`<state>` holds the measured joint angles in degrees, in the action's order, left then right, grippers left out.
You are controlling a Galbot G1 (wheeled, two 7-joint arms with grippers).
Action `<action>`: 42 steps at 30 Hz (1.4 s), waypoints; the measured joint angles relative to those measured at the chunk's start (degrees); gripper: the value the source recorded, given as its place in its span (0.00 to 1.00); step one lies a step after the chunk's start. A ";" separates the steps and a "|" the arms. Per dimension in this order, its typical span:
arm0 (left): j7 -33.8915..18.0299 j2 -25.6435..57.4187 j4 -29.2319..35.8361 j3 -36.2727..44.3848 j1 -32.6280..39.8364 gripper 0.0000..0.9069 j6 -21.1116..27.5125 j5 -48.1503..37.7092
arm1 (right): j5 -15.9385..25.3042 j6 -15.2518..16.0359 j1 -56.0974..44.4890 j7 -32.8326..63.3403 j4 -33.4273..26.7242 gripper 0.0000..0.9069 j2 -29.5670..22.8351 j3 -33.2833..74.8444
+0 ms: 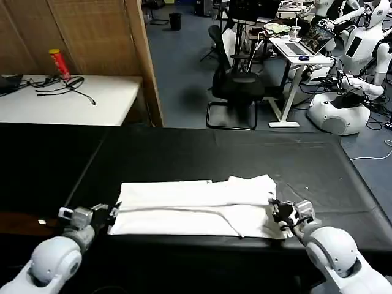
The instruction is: Fold and organize the clothes.
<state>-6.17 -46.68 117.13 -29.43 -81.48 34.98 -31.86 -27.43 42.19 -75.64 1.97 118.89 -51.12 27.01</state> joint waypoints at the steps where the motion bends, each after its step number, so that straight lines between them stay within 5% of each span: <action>1: 0.04 0.21 0.47 -0.23 -0.26 0.97 0.02 -0.49 | -0.73 0.00 -0.16 0.21 0.44 0.97 -0.13 0.77; 12: -0.97 -1.52 -1.01 -1.53 6.02 0.97 -2.16 -10.09 | -4.51 -8.31 7.00 6.20 -5.18 0.97 -5.03 2.86; 23: -3.21 -7.82 -10.67 0.76 13.85 0.97 -1.38 -18.14 | -4.93 -9.90 15.99 6.35 -18.36 0.97 -11.00 -1.60; 24: -3.20 -8.18 -11.35 0.92 14.12 0.94 -1.29 -18.14 | -4.94 -9.83 16.29 6.36 -19.00 0.83 -11.39 -1.88; 25: -3.18 -8.60 -12.03 1.16 14.36 0.74 -1.19 -18.09 | -4.90 -9.73 16.52 6.38 -19.54 0.80 -11.70 -2.08; 27: -3.17 -9.10 -12.87 1.47 14.58 0.62 -0.92 -17.62 | -4.64 -9.55 16.77 6.38 -20.47 0.70 -12.41 -2.54; 31: -3.18 -9.88 -14.27 1.91 14.71 0.17 -0.76 -16.45 | -3.43 -9.36 16.87 6.21 -21.50 0.26 -13.42 -3.21; 33: -3.12 -10.03 -14.54 1.97 14.71 0.05 -0.92 -16.14 | -2.91 -9.38 16.87 6.17 -21.84 0.18 -13.78 -3.35; 35: -2.87 -10.20 -14.76 2.03 14.67 0.00 -1.14 -15.60 | -2.24 -9.50 16.84 6.11 -22.08 0.11 -13.98 -3.39; 42: 0.63 -10.78 -16.21 3.13 15.43 0.00 -3.81 -8.84 | 2.09 -12.03 16.11 7.70 -22.39 0.09 -15.22 -2.80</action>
<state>-5.55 -57.46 100.92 -26.30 -66.05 31.17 -40.70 -25.34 30.17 -59.53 9.67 96.50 -66.34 24.21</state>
